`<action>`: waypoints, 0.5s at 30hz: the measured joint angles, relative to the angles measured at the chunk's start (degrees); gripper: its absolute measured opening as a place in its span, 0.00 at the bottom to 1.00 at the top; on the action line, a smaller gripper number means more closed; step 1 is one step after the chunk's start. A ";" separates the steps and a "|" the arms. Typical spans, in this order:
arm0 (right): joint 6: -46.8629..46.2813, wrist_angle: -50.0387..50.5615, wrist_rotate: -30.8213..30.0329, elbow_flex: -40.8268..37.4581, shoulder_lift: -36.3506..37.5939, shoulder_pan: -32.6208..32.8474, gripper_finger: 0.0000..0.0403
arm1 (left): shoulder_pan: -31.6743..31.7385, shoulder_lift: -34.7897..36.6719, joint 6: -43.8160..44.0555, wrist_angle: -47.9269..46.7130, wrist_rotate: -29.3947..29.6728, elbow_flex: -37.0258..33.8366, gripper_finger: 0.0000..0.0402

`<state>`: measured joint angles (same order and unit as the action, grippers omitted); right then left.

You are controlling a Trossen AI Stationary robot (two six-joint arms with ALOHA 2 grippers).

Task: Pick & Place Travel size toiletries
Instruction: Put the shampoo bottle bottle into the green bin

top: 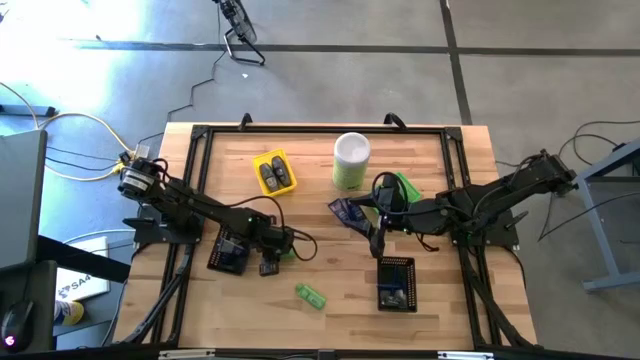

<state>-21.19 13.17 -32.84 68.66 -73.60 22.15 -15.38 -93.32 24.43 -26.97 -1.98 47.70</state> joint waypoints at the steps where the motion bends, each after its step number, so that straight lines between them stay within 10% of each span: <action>1: -0.02 0.00 0.04 0.00 0.00 -0.02 0.64 | -0.01 0.15 0.00 0.01 0.00 0.00 0.48; 15: -0.18 -0.52 3.65 -0.09 5.32 1.43 0.64 | 0.02 3.06 -3.54 -5.76 -0.18 7.06 0.43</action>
<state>-21.37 12.64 -29.19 68.58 -68.28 23.58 -15.36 -90.25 20.88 -32.73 -2.16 54.76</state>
